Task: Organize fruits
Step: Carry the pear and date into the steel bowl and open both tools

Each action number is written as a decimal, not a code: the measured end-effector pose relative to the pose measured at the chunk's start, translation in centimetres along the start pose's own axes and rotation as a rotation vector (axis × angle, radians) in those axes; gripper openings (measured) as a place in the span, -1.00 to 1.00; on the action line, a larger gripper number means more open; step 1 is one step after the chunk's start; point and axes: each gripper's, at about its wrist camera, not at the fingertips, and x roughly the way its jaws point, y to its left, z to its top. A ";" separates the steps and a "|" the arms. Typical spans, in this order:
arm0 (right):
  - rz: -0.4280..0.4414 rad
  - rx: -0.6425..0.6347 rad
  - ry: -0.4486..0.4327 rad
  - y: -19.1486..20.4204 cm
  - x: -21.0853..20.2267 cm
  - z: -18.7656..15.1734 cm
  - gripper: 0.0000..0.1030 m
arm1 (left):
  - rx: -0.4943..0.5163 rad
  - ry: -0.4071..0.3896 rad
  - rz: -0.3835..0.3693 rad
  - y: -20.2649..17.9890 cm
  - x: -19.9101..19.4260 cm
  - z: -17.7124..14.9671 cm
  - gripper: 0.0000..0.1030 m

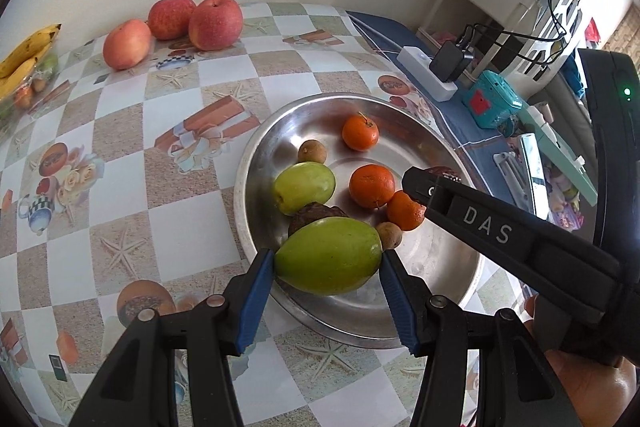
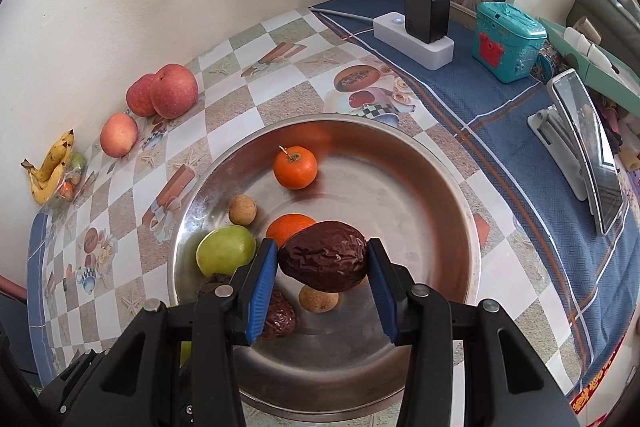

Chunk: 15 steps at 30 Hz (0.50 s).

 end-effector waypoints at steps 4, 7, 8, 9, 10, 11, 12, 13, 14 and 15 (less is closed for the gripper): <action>-0.010 0.017 -0.002 -0.5 0.0 0.0 -0.08 | -0.002 0.003 -0.006 0.0 0.2 0.1 0.11; -0.011 0.024 0.006 -0.6 0.2 0.0 -0.08 | -0.002 0.017 -0.013 -0.1 0.5 0.0 0.11; -0.009 0.021 0.008 -0.6 0.2 0.0 -0.08 | -0.001 0.019 -0.013 -0.1 0.6 0.0 0.11; -0.008 0.018 0.008 -0.5 0.2 0.0 -0.08 | 0.000 0.020 -0.012 -0.2 0.6 0.0 0.11; -0.008 0.013 0.009 -0.4 0.3 0.0 -0.08 | 0.003 0.022 -0.012 -0.2 0.7 0.0 0.12; -0.008 0.011 0.010 -0.4 0.3 0.0 -0.08 | 0.004 0.021 -0.013 -0.3 0.7 0.0 0.13; -0.008 0.009 0.011 -0.3 0.3 -0.1 -0.08 | 0.006 0.018 -0.019 -0.3 0.7 0.1 0.13; -0.008 0.009 0.011 -0.3 0.3 -0.1 -0.08 | 0.009 0.015 -0.024 -0.3 0.6 0.1 0.15; -0.008 0.010 0.012 -0.3 0.4 -0.1 -0.08 | 0.011 0.009 -0.027 -0.3 0.5 0.2 0.16; -0.008 0.010 0.013 -0.3 0.4 -0.1 -0.06 | 0.013 0.004 -0.024 -0.3 0.4 0.2 0.17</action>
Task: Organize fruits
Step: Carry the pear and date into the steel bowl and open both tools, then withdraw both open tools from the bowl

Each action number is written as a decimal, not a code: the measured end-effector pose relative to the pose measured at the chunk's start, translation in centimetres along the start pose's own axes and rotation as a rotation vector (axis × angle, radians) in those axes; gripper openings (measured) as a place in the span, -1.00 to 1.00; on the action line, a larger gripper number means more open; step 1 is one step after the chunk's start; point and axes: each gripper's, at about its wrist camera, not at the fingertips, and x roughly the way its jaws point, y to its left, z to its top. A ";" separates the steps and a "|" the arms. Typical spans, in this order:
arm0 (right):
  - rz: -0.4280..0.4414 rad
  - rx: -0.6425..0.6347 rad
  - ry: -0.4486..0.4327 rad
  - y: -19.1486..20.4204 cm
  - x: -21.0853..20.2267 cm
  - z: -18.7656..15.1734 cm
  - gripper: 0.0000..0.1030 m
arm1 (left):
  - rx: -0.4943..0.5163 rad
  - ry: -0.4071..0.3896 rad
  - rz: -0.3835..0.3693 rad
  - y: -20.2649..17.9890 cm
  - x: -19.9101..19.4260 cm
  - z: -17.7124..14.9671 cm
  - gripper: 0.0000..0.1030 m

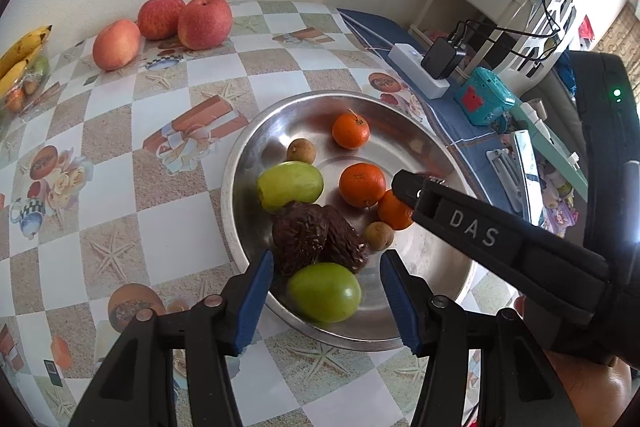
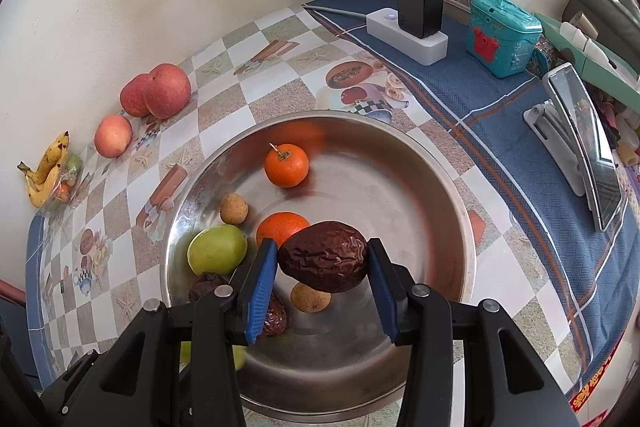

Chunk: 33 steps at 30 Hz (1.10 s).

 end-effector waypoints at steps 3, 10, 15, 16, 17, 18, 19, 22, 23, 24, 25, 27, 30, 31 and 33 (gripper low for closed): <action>-0.005 0.002 0.001 0.0 0.0 0.0 0.03 | -0.001 0.005 0.011 0.1 0.1 0.0 0.18; -0.008 0.005 0.004 -0.1 0.1 0.0 0.04 | -0.034 0.011 0.030 1.0 0.1 0.0 0.20; -0.054 0.008 -0.004 -0.6 0.2 0.1 0.63 | -0.096 0.010 0.082 2.7 0.0 0.3 0.38; -0.057 0.010 -0.005 -0.7 0.2 0.2 0.63 | -0.109 0.012 0.092 3.0 0.0 0.3 0.41; -0.059 0.011 -0.004 -0.7 0.3 0.2 0.63 | -0.123 0.013 0.104 3.4 0.0 0.3 0.44; -0.062 0.012 -0.005 -0.8 0.3 0.2 0.63 | -0.135 0.015 0.119 3.8 0.0 0.3 0.52; -0.067 0.010 -0.004 -0.8 0.3 0.2 0.63 | -0.144 0.018 0.136 4.1 0.1 0.3 0.59; -0.082 0.002 -0.004 -0.8 0.4 0.1 0.63 | -0.177 0.020 0.188 5.1 0.2 0.2 0.73; -0.084 0.001 -0.003 -0.7 0.4 0.1 0.64 | -0.189 0.021 0.202 5.5 0.2 0.2 0.77; -0.085 -0.001 -0.003 -0.7 0.4 0.1 0.64 | -0.202 0.023 0.217 5.8 0.3 0.1 0.92; -0.087 -0.004 -0.001 -0.7 0.4 0.1 0.64 | -0.215 0.021 0.238 6.2 0.3 0.1 1.00; -0.089 -0.012 0.001 -0.5 0.5 0.0 0.64 | -0.232 0.007 0.285 6.9 0.1 0.0 1.00; -0.091 -0.028 0.004 -0.2 0.6 0.0 0.64 | -0.246 -0.013 0.351 7.9 -0.2 0.0 1.00; -0.091 -0.035 0.004 0.0 0.6 -0.1 0.64 | -0.253 -0.019 0.364 8.2 -0.3 0.0 1.00; -0.087 -0.050 0.006 0.3 0.6 -0.2 0.64 | -0.268 -0.035 0.384 8.9 -0.7 0.1 1.00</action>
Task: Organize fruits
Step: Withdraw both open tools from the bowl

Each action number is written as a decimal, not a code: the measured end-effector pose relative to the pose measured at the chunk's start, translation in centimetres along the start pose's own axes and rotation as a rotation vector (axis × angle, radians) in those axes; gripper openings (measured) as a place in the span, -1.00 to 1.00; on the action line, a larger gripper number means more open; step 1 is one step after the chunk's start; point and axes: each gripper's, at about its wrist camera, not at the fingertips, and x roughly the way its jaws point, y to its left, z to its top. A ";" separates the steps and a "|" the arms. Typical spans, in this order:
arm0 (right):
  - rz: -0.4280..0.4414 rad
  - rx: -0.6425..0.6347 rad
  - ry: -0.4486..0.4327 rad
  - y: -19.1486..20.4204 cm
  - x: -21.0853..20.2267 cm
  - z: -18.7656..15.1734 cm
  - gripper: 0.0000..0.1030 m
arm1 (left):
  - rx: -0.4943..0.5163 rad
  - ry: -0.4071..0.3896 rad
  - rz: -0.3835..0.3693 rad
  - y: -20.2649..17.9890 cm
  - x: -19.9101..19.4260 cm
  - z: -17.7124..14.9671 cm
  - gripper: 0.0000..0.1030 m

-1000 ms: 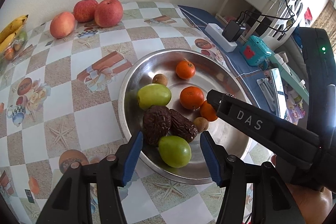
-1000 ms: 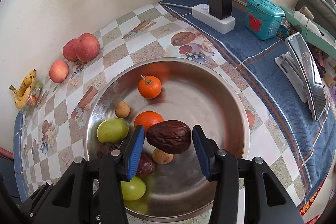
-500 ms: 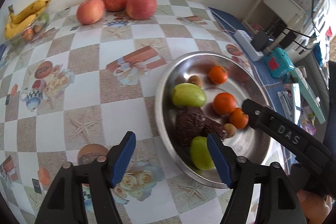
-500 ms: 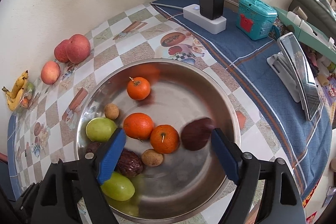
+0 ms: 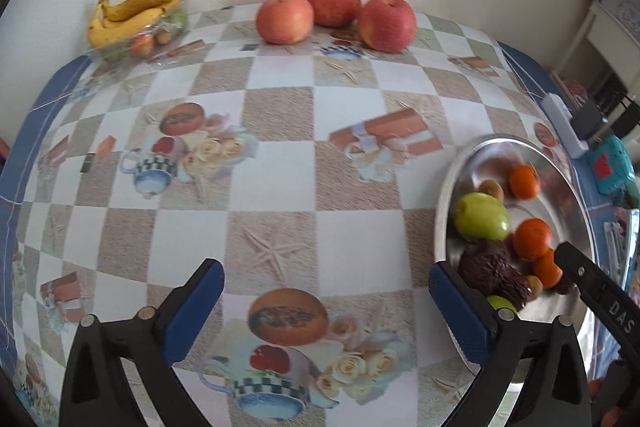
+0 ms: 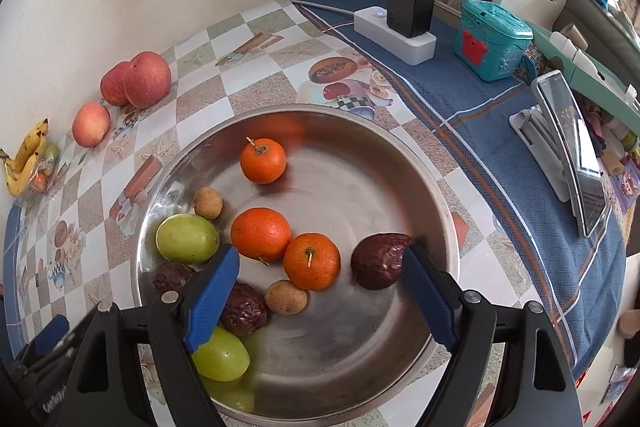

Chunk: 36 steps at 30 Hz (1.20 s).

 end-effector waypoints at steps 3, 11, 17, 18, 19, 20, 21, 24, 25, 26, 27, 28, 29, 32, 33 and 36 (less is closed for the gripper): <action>0.007 -0.025 -0.003 0.6 0.0 -0.1 0.91 | -0.013 -0.017 0.018 0.6 -0.2 0.3 1.00; 0.007 -0.084 -0.014 2.1 -0.1 -0.3 0.92 | -0.015 -0.016 0.073 1.3 0.3 0.7 1.00; 0.002 -0.104 -0.014 2.5 0.0 -0.4 0.92 | 0.001 -0.014 0.114 1.4 0.5 0.8 1.00; 0.002 -0.108 -0.014 2.7 -0.1 -0.5 0.92 | 0.003 -0.016 0.123 1.5 0.5 0.8 1.00; 0.003 -0.112 -0.014 2.8 -0.1 -0.5 0.92 | 0.005 -0.018 0.127 1.6 0.5 0.9 1.00; 0.005 -0.118 -0.014 2.9 -0.1 -0.6 0.92 | 0.009 -0.020 0.123 1.8 0.5 0.9 1.00; 0.006 -0.122 -0.013 3.0 0.0 -0.6 0.92 | 0.012 -0.022 0.121 1.9 0.5 1.0 1.00; 0.003 -0.133 -0.011 3.4 0.0 -0.8 0.92 | 0.010 -0.057 0.151 2.5 0.0 1.2 1.00; 0.003 -0.137 -0.011 3.6 -0.1 -0.9 0.92 | 0.007 -0.071 0.183 2.7 -0.2 1.2 1.00; 0.004 -0.141 -0.011 3.7 0.0 -1.0 0.92 | 0.004 -0.076 0.217 2.9 -0.3 1.2 1.00; 0.006 -0.150 -0.010 4.0 -0.1 -1.1 0.92 | 0.004 -0.078 0.253 3.0 -0.4 1.3 1.00; 0.006 -0.158 -0.009 4.2 -0.1 -1.2 0.92 | 0.005 -0.079 0.282 3.0 -0.4 1.3 1.00; 0.004 -0.166 -0.008 4.4 -0.1 -1.4 0.92 | 0.006 -0.077 0.290 3.1 -0.4 1.2 1.00; 0.002 -0.193 -0.006 5.0 -0.2 -1.9 0.92 | -0.001 -0.052 0.304 3.4 -0.2 0.8 1.00; 0.003 -0.199 -0.006 5.1 -0.3 -2.1 0.92 | -0.001 -0.043 0.315 3.5 -0.1 0.7 1.00; 0.009 -0.216 -0.009 5.5 -0.4 -2.4 0.92 | 0.009 -0.038 0.348 3.6 0.1 0.4 1.00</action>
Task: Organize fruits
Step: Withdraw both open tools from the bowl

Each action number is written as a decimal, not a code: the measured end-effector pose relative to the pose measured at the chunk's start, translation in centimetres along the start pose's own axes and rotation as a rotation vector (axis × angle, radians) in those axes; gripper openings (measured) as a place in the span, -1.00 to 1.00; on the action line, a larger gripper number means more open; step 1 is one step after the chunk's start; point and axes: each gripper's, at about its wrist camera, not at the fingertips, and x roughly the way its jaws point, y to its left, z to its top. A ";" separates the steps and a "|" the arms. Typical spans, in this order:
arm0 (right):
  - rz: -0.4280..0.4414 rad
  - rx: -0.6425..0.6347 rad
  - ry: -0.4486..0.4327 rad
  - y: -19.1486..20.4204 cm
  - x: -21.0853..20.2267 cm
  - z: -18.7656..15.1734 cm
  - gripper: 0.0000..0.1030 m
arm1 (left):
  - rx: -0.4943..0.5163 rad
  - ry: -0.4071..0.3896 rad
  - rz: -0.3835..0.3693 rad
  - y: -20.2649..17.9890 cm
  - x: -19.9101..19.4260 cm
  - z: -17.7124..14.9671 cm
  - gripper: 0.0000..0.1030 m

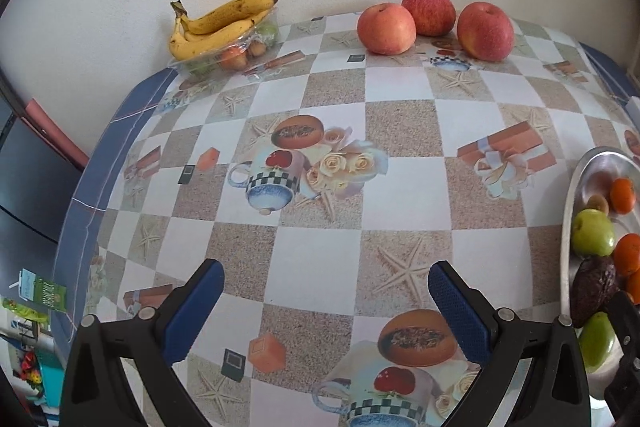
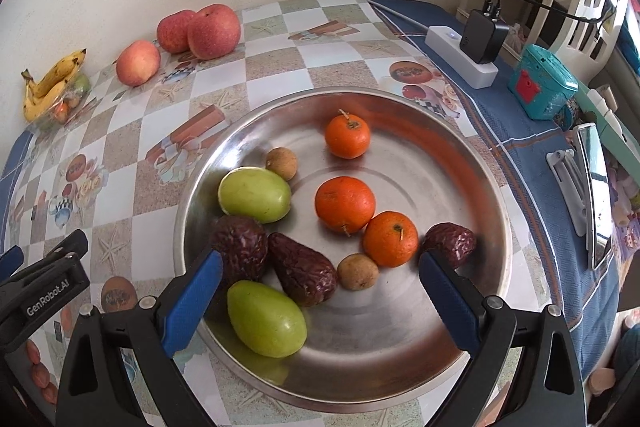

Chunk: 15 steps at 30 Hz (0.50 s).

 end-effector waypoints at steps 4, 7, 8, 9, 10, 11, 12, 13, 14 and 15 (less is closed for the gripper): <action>0.005 -0.008 -0.006 0.3 -0.2 -0.3 0.92 | 0.005 0.009 0.015 0.5 0.2 -0.3 1.00; 0.008 -0.012 -0.008 0.5 -0.4 -0.6 0.92 | -0.004 0.025 0.010 1.0 0.3 -0.5 1.00; 0.009 -0.015 -0.007 0.5 -0.4 -0.7 0.92 | -0.005 0.032 0.012 1.2 0.4 -0.6 1.00; 0.009 -0.018 -0.006 0.6 -0.5 -0.8 0.92 | -0.004 0.047 0.016 1.4 0.4 -0.7 1.00; 0.009 -0.023 -0.005 0.6 -0.6 -1.0 0.92 | -0.003 0.064 0.013 1.6 0.4 -0.9 1.00; 0.011 -0.027 -0.004 0.8 -0.6 -1.1 0.92 | -0.003 0.087 0.003 1.9 0.4 -1.1 1.00; 0.017 -0.031 -0.004 0.9 -0.8 -1.4 0.92 | -0.002 0.105 -0.005 2.1 0.4 -1.3 1.00; 0.022 -0.033 -0.003 1.0 -0.9 -1.5 0.92 | -0.003 0.115 -0.017 2.4 0.2 -1.5 1.00; 0.029 -0.034 -0.002 1.1 -1.0 -1.7 0.92 | -0.004 0.116 -0.027 2.8 -0.1 -1.7 1.00; 0.035 -0.035 -0.002 1.2 -1.2 -1.9 0.92 | -0.001 0.115 -0.030 3.0 -0.4 -1.9 1.00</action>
